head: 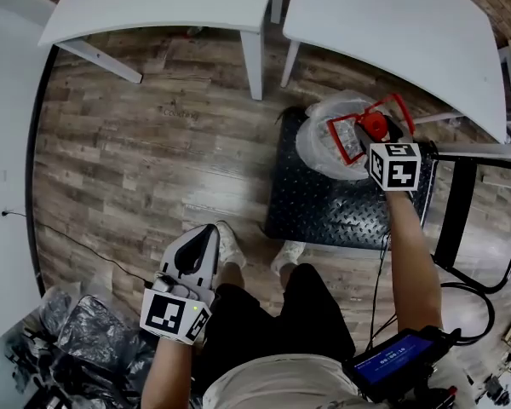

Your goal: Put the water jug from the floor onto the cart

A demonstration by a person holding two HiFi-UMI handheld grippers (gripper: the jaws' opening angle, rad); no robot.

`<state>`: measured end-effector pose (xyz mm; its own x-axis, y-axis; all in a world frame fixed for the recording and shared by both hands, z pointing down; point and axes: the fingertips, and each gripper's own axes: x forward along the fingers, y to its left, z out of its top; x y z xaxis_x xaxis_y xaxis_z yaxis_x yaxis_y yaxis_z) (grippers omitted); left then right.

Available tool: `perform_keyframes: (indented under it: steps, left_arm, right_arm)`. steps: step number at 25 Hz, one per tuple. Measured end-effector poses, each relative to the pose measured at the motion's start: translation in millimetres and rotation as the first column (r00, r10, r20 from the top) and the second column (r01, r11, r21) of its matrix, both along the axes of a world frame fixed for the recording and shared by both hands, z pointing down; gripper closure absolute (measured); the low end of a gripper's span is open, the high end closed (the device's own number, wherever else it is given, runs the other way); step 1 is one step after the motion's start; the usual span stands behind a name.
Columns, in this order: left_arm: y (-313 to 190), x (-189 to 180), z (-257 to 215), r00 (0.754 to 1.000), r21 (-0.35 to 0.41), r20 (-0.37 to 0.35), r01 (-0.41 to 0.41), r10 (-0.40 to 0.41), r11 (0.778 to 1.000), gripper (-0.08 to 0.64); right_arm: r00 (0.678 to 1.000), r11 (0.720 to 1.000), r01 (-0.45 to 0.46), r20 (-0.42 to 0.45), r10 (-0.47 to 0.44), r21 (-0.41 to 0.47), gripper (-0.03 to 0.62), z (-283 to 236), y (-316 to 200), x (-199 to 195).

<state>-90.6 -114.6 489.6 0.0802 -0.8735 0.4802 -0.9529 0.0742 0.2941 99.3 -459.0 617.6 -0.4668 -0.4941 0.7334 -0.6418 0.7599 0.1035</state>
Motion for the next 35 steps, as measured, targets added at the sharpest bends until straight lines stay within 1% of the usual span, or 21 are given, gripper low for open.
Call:
perform_keyframes:
  steps: [5, 11, 15, 20, 23, 25, 27, 31, 33, 35]
  left_arm:
    - [5, -1, 1, 1.0, -0.01, 0.003, 0.022, -0.022, 1.0, 0.559]
    - [6, 3, 1, 1.0, -0.014, 0.003, 0.021, -0.021, 1.0, 0.558]
    - [7, 8, -6, 1.0, 0.014, -0.02, 0.01, -0.009, 1.0, 0.558]
    - [7, 14, -9, 1.0, 0.027, -0.024, -0.011, 0.012, 1.0, 0.56]
    - [11, 15, -12, 1.0, 0.03, -0.02, -0.021, 0.022, 0.999, 0.558]
    - [15, 14, -14, 1.0, 0.034, -0.018, -0.025, 0.026, 0.999, 0.558]
    - [17, 13, -17, 0.999, 0.039, -0.015, -0.032, 0.033, 0.999, 0.558]
    - [15, 13, -29, 0.998, 0.062, -0.011, -0.061, 0.062, 0.996, 0.558]
    - [7, 15, -39, 0.996, 0.087, -0.004, -0.091, 0.092, 0.992, 0.558]
    - [-2, 17, -52, 0.99, 0.119, 0.014, -0.138, 0.137, 0.983, 0.558]
  right_arm:
    - [0.999, 0.999, -0.039, -0.012, 0.038, -0.032, 0.281, 24, -4, 10]
    - [0.998, 0.997, -0.065, 0.012, 0.065, -0.039, 0.281, 29, -7, 14]
    - [0.995, 0.994, -0.095, 0.028, 0.096, -0.052, 0.281, 33, -10, 19]
    - [0.989, 0.987, -0.142, 0.022, 0.144, -0.071, 0.279, 38, -15, 33]
    - [0.987, 0.986, -0.151, 0.053, 0.154, -0.071, 0.279, 33, -12, 41]
    - [0.985, 0.987, -0.153, 0.075, 0.156, -0.047, 0.279, 20, -8, 44]
    - [0.981, 0.987, -0.163, 0.11, 0.162, 0.002, 0.279, -1, -1, 48]
    - [0.957, 0.974, -0.188, 0.246, 0.152, 0.127, 0.279, -64, 25, 53]
    - [0.944, 0.964, -0.194, 0.301, 0.133, 0.181, 0.281, -96, 44, 57]
    - [0.932, 0.953, -0.209, 0.341, 0.126, 0.22, 0.286, -126, 63, 61]
